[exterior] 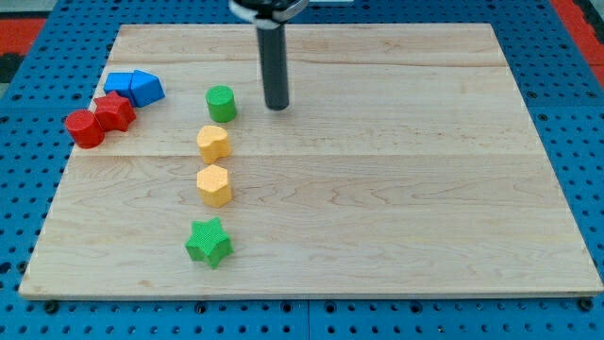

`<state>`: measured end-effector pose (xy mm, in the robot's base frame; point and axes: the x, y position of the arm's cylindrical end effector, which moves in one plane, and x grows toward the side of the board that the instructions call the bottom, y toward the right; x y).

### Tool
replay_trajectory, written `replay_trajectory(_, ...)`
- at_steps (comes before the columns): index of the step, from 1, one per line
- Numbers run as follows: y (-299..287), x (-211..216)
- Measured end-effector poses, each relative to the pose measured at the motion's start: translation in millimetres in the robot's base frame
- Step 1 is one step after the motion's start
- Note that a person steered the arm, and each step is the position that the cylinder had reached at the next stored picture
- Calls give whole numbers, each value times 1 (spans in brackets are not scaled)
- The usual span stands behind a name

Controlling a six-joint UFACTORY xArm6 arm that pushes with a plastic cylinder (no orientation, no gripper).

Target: Place your arm to the top of the blue cube

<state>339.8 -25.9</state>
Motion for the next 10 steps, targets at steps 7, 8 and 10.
replay_trajectory(7,-193,-126)
replay_trajectory(8,-215,-126)
replay_trajectory(10,-248,-113)
